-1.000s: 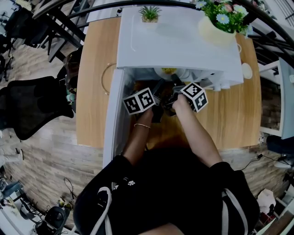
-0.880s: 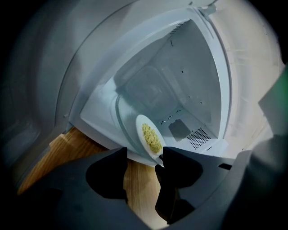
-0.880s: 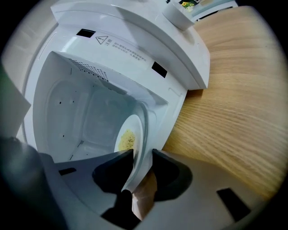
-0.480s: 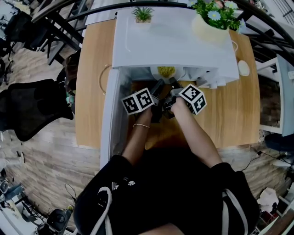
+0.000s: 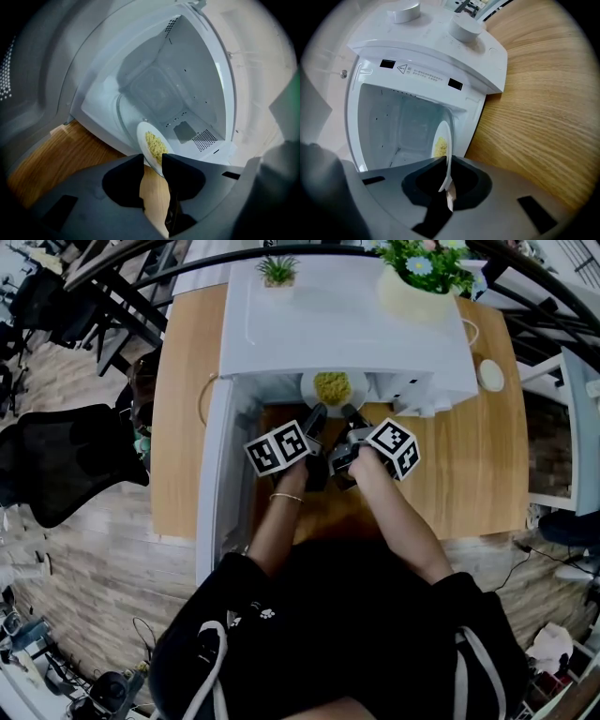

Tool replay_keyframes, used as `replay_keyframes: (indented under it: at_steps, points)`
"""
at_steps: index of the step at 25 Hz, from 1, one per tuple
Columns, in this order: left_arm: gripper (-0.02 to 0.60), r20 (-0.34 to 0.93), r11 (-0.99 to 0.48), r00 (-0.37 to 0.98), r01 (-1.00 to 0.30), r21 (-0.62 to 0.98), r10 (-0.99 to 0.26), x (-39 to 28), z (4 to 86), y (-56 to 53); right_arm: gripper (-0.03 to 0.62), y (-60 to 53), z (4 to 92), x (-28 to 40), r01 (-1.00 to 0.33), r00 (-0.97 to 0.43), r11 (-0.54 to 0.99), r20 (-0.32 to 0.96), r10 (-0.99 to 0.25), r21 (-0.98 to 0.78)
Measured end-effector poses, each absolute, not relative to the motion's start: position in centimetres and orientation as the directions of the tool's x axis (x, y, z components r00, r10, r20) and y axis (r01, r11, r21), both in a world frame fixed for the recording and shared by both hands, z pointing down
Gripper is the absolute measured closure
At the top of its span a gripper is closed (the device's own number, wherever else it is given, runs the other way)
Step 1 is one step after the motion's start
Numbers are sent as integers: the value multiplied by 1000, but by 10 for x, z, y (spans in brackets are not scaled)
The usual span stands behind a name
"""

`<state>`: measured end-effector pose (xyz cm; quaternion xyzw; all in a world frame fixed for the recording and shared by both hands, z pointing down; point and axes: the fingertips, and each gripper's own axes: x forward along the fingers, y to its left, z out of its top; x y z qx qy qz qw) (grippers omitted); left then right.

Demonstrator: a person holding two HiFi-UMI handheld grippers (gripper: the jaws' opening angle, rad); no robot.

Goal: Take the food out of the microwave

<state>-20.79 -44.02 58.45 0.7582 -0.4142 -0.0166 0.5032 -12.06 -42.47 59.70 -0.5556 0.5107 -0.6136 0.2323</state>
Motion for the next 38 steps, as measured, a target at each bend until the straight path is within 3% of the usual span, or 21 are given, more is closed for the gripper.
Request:
replay_keyframes:
  at_steps: [2, 5, 13, 38]
  points:
    - [494, 404, -132, 643, -620, 773, -651, -209, 587, -438, 563, -423, 597, -120, -290, -287, -362, 441, -850, -886]
    - [506, 400, -105, 637, -605, 789, -659, -209, 587, -431, 559, -418, 595, -119, -312, -304, -348, 439, -845, -884]
    - [506, 377, -109, 613, -608, 787, -694, -206, 575, -411, 557, -403, 580, -116, -370, -357, -266, 401, -844, -890]
    - [505, 304, -134, 524, -642, 755, -795, -167, 522, -328, 559, -332, 529, -80, -335, -518, -103, 274, -810, -936]
